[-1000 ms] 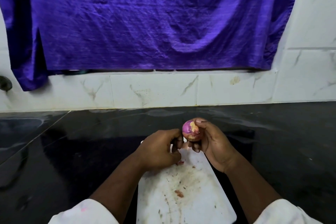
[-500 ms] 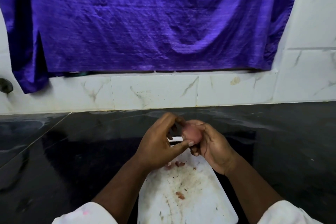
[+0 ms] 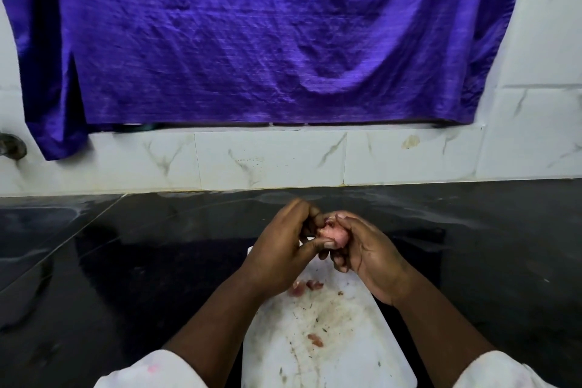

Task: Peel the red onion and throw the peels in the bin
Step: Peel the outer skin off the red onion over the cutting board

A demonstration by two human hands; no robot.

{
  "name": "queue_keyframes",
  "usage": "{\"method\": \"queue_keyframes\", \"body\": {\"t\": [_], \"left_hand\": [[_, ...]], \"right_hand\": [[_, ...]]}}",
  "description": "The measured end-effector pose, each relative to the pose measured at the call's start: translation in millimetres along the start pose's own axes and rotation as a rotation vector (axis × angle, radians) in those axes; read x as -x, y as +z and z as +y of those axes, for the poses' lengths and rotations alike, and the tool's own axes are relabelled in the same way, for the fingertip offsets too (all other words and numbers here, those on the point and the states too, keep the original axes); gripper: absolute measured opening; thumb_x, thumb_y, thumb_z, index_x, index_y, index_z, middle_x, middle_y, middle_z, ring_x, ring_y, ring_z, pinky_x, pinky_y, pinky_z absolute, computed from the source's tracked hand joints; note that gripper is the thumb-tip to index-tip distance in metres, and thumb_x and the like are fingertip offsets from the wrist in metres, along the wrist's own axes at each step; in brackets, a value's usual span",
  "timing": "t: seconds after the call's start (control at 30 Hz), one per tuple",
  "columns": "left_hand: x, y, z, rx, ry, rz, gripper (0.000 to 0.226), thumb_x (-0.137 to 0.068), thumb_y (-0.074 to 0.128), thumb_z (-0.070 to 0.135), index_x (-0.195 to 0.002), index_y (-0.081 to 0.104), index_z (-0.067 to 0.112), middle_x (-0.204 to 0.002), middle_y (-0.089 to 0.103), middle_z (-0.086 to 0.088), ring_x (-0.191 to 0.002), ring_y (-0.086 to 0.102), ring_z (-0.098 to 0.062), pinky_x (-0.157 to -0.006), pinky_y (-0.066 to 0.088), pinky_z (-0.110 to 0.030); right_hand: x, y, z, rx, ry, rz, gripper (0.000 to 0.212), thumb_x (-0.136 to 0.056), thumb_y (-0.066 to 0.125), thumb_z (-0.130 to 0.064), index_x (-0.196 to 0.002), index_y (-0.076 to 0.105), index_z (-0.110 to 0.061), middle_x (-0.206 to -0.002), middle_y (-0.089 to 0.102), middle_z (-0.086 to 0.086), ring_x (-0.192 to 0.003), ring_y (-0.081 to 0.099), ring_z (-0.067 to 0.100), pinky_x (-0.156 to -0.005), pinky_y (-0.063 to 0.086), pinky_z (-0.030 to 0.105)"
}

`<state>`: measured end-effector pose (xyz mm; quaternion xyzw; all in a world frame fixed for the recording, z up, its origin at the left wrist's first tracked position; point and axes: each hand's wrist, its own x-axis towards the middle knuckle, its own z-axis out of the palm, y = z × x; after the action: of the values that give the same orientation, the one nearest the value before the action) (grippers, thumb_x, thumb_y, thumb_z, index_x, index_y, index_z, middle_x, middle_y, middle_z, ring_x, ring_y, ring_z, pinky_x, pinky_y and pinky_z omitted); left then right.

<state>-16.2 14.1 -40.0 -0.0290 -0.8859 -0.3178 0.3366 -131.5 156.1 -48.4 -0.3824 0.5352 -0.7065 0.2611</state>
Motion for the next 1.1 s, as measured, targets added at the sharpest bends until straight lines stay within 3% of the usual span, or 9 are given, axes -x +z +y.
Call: {"method": "queue_keyframes", "body": {"t": [0.13,0.27,0.37,0.6,0.67,0.77,0.87,1.0,1.1], "left_hand": [[0.0,0.8,0.1,-0.045,0.018,0.032,0.02,-0.097,0.071,0.036,-0.093,0.052,0.03,-0.093,0.051,0.019,-0.085,0.052,-0.003,-0.07,0.041,-0.014],[-1.4,-1.3,0.3,-0.038,0.029,0.045,0.034,-0.095,0.071,0.045,-0.12,0.056,0.029,-0.114,0.051,0.022,-0.102,0.055,0.003,-0.08,0.046,-0.009],[-1.8,-0.5,1.4,-0.025,0.072,0.024,0.029,-0.097,0.068,0.044,-0.116,0.057,0.026,-0.12,0.05,0.017,-0.104,0.058,-0.006,-0.082,0.053,-0.019],[-2.5,1.7,-0.9,-0.017,0.088,-0.002,0.012,-0.102,0.065,0.032,-0.098,0.054,0.027,-0.111,0.048,0.01,-0.095,0.06,-0.018,-0.078,0.059,-0.043],[-2.6,1.2,0.6,-0.04,0.082,0.023,0.013,-0.101,0.066,0.031,-0.101,0.055,0.026,-0.111,0.047,0.014,-0.096,0.057,-0.008,-0.077,0.056,-0.03],[-2.0,-1.1,4.5,-0.022,0.071,0.07,0.03,-0.099,0.069,0.036,-0.122,0.058,0.022,-0.119,0.049,0.017,-0.103,0.056,0.002,-0.08,0.047,-0.009],[-1.5,-1.7,2.3,0.005,0.092,0.069,0.032,-0.098,0.073,0.029,-0.128,0.064,0.021,-0.123,0.053,0.015,-0.108,0.06,-0.006,-0.082,0.053,-0.015],[-2.5,-1.3,0.3,0.017,0.083,0.143,0.021,-0.094,0.078,0.018,-0.114,0.072,0.016,-0.117,0.059,0.009,-0.101,0.063,-0.012,-0.075,0.055,-0.019],[-3.9,-2.3,-2.1,0.107,0.061,0.182,0.016,-0.091,0.08,0.011,-0.106,0.076,0.01,-0.112,0.062,0.003,-0.099,0.065,-0.013,-0.076,0.058,-0.025]], "right_hand": [[-0.3,-0.5,-0.8,-0.016,-0.003,0.01,0.043,-0.11,0.029,-0.023,-0.117,0.06,0.006,-0.075,0.064,0.023,-0.055,0.05,0.02,-0.049,0.036,0.031],[0.1,-1.4,0.0,-0.017,0.002,0.015,0.043,-0.11,0.029,-0.024,-0.117,0.059,0.006,-0.074,0.065,0.023,-0.054,0.049,0.021,-0.049,0.036,0.031],[-0.3,-1.2,0.3,-0.019,0.007,0.019,0.041,-0.11,0.031,-0.024,-0.119,0.058,0.005,-0.074,0.065,0.022,-0.055,0.05,0.021,-0.049,0.037,0.031],[0.5,-0.4,-2.9,-0.047,0.015,0.04,0.037,-0.109,0.036,-0.025,-0.12,0.06,0.001,-0.077,0.064,0.016,-0.055,0.049,0.018,-0.049,0.036,0.03],[0.4,-0.5,-3.9,-0.069,0.006,0.055,0.035,-0.107,0.039,-0.025,-0.121,0.059,0.001,-0.081,0.061,0.015,-0.055,0.048,0.017,-0.049,0.036,0.029],[1.6,-0.4,-4.8,-0.107,-0.007,0.045,0.033,-0.099,0.054,-0.029,-0.12,0.062,-0.005,-0.087,0.061,0.015,-0.06,0.051,0.017,-0.052,0.04,0.029],[2.3,-1.3,-5.0,-0.12,-0.015,0.003,0.03,-0.092,0.068,-0.024,-0.12,0.061,-0.013,-0.088,0.068,0.012,-0.065,0.057,0.019,-0.056,0.046,0.031],[2.6,-1.4,-5.7,-0.13,-0.026,0.008,0.039,-0.087,0.069,-0.017,-0.124,0.057,-0.012,-0.092,0.071,0.014,-0.069,0.062,0.023,-0.061,0.052,0.034],[3.2,-0.3,-7.6,-0.15,-0.038,0.013,0.032,-0.092,0.067,-0.019,-0.121,0.056,-0.012,-0.096,0.071,0.019,-0.071,0.065,0.026,-0.063,0.055,0.035]]}}
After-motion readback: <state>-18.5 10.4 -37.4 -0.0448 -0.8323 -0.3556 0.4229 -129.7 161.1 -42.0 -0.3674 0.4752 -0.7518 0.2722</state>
